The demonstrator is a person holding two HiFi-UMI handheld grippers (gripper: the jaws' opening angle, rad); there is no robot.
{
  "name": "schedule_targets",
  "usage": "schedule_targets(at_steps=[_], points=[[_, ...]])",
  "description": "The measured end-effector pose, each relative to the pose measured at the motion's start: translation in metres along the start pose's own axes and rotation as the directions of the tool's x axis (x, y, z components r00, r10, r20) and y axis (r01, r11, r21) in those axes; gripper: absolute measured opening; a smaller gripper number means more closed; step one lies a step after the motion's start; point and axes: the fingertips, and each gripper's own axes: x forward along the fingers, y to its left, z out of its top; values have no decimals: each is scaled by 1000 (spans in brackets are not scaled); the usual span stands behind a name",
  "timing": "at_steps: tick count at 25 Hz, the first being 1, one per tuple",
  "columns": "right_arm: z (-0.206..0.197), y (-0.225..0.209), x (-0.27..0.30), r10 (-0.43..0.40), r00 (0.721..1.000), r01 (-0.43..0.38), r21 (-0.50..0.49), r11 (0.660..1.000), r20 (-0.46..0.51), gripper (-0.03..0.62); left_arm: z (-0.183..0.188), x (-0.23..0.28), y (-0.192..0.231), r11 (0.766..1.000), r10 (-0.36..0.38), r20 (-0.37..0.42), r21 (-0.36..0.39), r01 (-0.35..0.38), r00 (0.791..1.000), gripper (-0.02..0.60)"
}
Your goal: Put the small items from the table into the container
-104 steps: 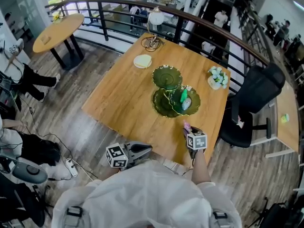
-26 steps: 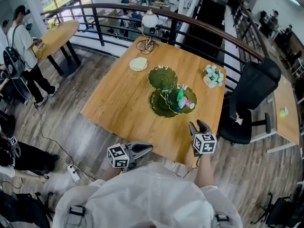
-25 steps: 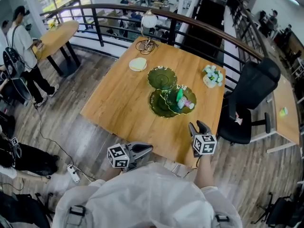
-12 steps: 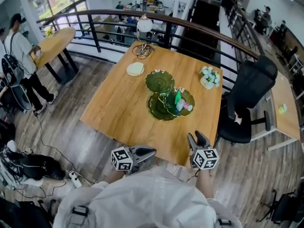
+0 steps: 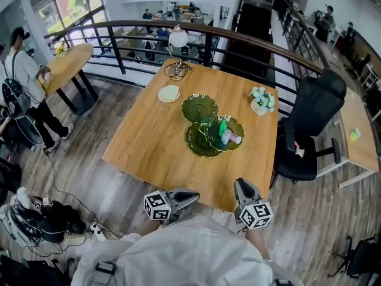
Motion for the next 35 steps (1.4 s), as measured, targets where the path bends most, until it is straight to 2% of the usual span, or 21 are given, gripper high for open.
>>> schedule_targets(at_steps=[2, 8, 13, 19, 35], points=[[-4, 1, -2, -10, 1000, 10, -7, 1000, -13, 30, 0, 3, -1, 1000, -4, -1, 0, 4, 1000, 8], [-14, 11, -6, -4, 999, 4, 2, 1000, -53, 15, -1, 6, -1, 1000, -10, -10, 5, 10, 1000, 8], [-34, 42, -8, 86, 990, -83, 37, 996, -111, 14, -2, 7, 0, 1000, -10, -14, 2, 10, 1000, 8], [-36, 71, -7, 177, 974, -180, -8, 984, -142, 14, 0, 8, 0, 1000, -18, -21, 8, 18, 1000, 8], [-40, 71, -6, 159, 972, -166, -25, 986, -173, 12, 2, 10, 2, 999, -43, -31, 13, 43, 999, 8]])
